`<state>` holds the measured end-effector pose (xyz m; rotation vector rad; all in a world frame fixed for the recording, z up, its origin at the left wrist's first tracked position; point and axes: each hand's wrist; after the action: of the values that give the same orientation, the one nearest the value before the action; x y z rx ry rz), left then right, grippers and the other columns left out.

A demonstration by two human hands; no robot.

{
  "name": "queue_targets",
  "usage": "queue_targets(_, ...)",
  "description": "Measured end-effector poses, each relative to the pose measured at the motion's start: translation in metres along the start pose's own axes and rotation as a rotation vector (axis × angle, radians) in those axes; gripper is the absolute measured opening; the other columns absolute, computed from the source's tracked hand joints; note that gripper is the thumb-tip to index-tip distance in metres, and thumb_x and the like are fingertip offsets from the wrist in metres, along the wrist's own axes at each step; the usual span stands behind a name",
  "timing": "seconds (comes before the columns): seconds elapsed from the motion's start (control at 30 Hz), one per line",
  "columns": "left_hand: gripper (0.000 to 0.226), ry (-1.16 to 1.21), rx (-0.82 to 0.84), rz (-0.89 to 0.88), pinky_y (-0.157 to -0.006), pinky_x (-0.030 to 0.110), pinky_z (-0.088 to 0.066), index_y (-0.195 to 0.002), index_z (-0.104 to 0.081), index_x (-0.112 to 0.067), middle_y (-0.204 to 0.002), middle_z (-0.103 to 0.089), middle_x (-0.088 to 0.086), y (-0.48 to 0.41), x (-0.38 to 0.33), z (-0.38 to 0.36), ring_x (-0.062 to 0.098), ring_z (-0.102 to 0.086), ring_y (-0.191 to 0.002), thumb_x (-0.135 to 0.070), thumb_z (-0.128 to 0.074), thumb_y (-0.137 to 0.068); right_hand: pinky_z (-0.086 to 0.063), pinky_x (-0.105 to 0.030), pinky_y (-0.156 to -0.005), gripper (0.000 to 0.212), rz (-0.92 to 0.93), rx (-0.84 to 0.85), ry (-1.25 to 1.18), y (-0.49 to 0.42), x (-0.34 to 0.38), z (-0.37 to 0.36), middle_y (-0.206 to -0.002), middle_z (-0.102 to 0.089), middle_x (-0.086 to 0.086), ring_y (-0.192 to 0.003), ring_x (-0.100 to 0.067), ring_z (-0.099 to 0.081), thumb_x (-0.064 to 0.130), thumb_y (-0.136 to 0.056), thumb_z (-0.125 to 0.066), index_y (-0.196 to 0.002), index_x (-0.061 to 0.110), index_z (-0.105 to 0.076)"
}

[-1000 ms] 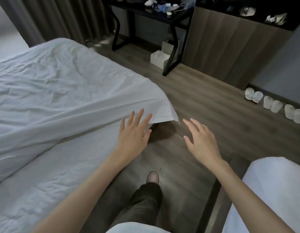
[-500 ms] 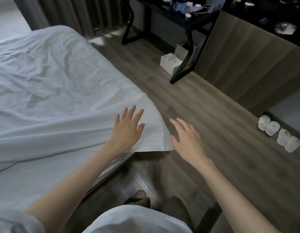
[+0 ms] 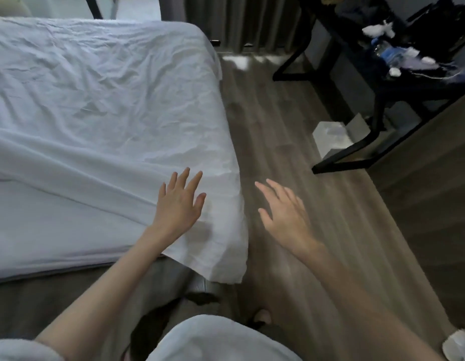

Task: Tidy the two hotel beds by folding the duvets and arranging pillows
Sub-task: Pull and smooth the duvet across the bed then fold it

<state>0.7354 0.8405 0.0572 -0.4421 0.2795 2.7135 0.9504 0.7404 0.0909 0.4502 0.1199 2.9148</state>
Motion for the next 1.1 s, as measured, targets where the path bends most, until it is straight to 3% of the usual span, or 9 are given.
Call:
queue_targets(0.27, 0.055, 0.124, -0.12, 0.339, -0.116, 0.05, -0.019, -0.152, -0.025, -0.025, -0.16, -0.017, 0.006, -0.019, -0.047, -0.011, 0.029, -0.013, -0.147, -0.038, -0.04, -0.101, -0.023, -0.039, -0.114, 0.057, 0.335, 0.108, 0.062, -0.095, -0.052, 0.044, -0.155, -0.03, 0.0, -0.139, -0.02, -0.028, 0.025, -0.095, -0.051, -0.148, 0.029, -0.032)
queue_targets(0.47, 0.054, 0.172, -0.204, 0.549, -0.114, 0.047, -0.025, -0.151, -0.028, -0.023, -0.158, -0.023, 0.009, -0.063, -0.036, -0.03, 0.026, -0.021, -0.145, -0.037, -0.041, -0.1, -0.022, -0.04, -0.115, 0.058, 0.533, 0.178, 0.106, -0.186, -0.053, 0.042, -0.156, -0.027, 0.001, -0.14, -0.02, -0.027, 0.026, -0.095, -0.051, -0.149, 0.03, -0.03)
queue_targets(0.73, 0.056, 0.254, -0.206, 0.853, -0.117, 0.045, -0.021, -0.153, -0.021, -0.024, -0.16, -0.016, 0.009, -0.102, -0.021, -0.04, 0.027, -0.016, -0.147, -0.04, -0.036, -0.101, -0.02, -0.039, -0.116, 0.058, 0.815, 0.354, 0.189, -0.268, -0.029, 0.034, -0.16, -0.018, 0.0, -0.143, -0.022, -0.022, 0.027, -0.099, -0.047, -0.151, 0.031, -0.023)
queue_targets(0.93, 0.057, 0.32, -0.29, 1.174, -0.118, 0.043, -0.018, -0.154, -0.019, -0.024, -0.161, -0.012, 0.008, -0.092, -0.025, -0.053, 0.027, -0.014, -0.147, -0.04, -0.035, -0.101, -0.019, -0.042, -0.118, 0.057, 1.152, 0.507, 0.286, -0.318, 0.007, -0.001, -0.161, -0.014, 0.002, -0.145, -0.023, -0.019, 0.029, -0.101, -0.043, -0.152, 0.032, -0.019)
queue_targets(1.1, 0.057, 0.438, -0.417, 1.483, -0.115, 0.04, -0.021, -0.153, -0.021, -0.022, -0.161, -0.013, 0.007, -0.079, -0.068, -0.077, 0.026, -0.016, -0.146, -0.037, -0.039, -0.1, -0.032, -0.047, -0.109, 0.056, 1.486, 0.566, 0.307, -0.342, 0.03, -0.024, -0.156, -0.03, -0.005, -0.138, -0.029, -0.034, 0.023, -0.095, -0.054, -0.148, 0.025, -0.035)
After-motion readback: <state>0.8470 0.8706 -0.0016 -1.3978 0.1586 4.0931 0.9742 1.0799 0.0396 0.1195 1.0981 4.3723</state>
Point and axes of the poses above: each hand's wrist, its own y-axis away from the middle knuckle, its own z-axis out of the back of the hand, x = y × z
